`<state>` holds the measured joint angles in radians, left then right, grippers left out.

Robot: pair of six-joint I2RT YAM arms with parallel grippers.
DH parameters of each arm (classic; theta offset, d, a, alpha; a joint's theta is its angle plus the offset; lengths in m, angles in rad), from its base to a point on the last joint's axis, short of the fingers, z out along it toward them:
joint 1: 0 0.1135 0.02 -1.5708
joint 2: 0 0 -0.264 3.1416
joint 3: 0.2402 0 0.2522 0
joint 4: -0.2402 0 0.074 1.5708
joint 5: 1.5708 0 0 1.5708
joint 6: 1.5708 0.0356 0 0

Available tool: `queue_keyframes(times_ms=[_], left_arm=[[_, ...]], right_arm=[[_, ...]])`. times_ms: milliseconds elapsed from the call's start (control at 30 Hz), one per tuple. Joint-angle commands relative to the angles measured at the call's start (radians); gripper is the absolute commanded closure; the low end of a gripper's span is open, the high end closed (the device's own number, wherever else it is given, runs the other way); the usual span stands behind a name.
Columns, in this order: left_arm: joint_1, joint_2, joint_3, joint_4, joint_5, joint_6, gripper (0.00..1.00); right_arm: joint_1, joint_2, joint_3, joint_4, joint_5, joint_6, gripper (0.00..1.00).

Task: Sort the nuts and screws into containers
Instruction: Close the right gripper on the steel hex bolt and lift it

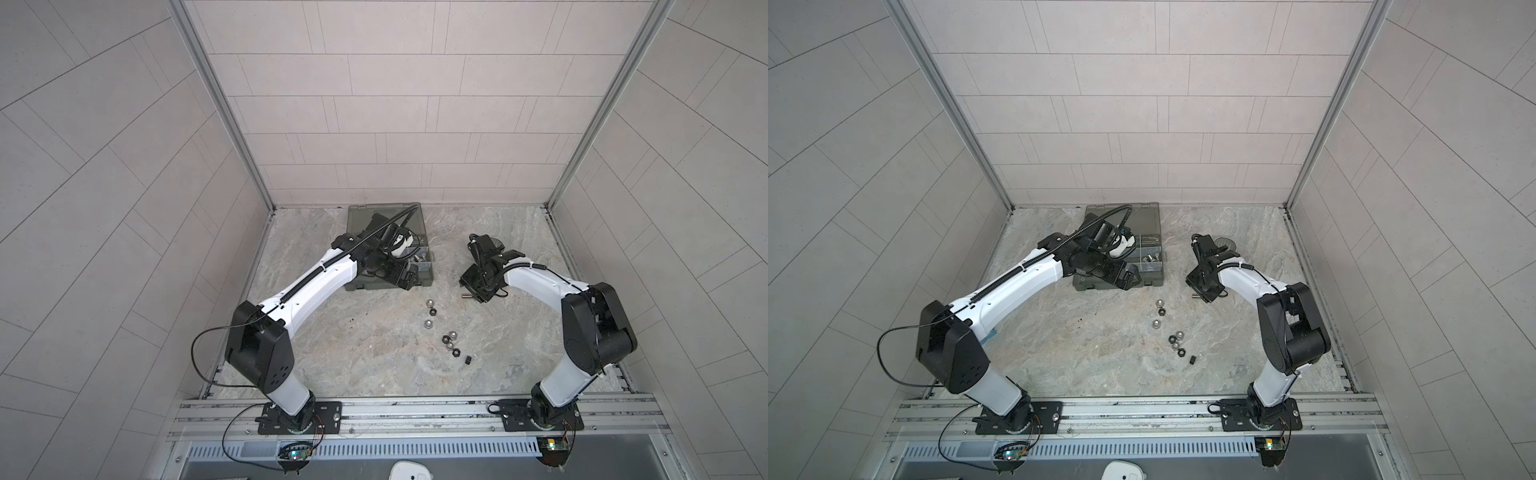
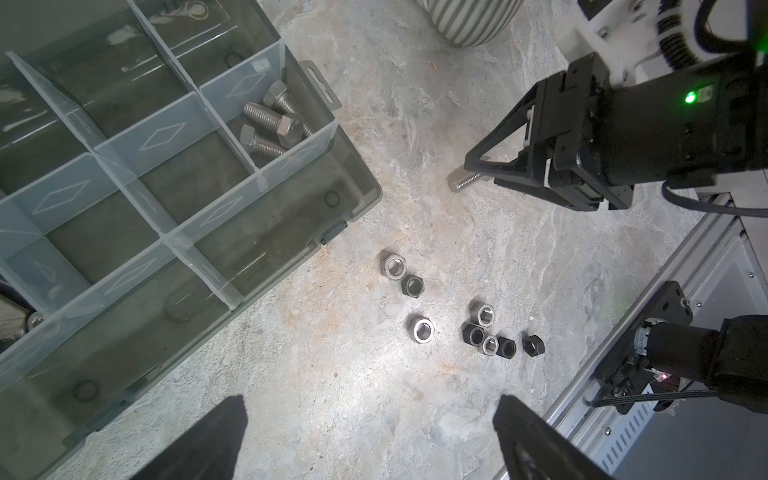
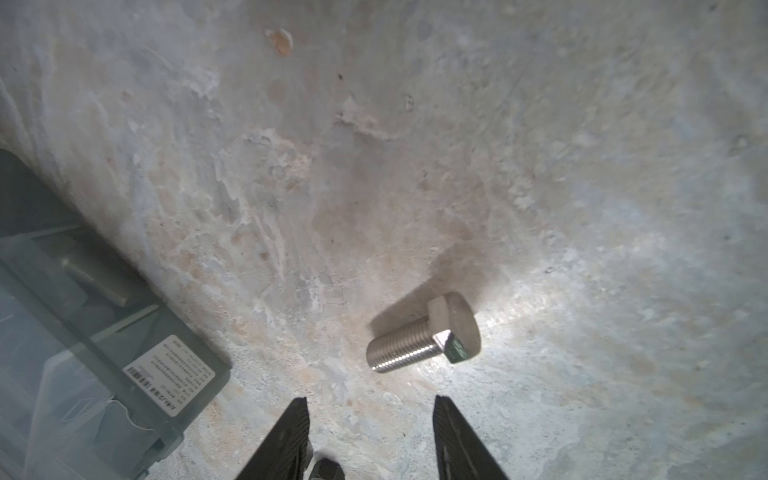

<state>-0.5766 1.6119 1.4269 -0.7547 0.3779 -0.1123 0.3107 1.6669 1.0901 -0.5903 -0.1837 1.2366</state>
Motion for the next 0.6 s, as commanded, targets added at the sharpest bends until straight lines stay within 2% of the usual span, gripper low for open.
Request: queue_keyframes(times_ms=[0, 567], left_arm=[[-0.003, -0.021, -0.024, -0.002, 0.001, 0.005, 0.0], [0.0, -0.027, -0.029, -0.003, -0.002, 0.01, 0.0]], right_arm=[[0.01, -0.021, -0.025, -0.005, 0.006, 0.056, 0.5], [0.001, 0.04, -0.041, 0.052, 0.013, 0.07, 0.5]])
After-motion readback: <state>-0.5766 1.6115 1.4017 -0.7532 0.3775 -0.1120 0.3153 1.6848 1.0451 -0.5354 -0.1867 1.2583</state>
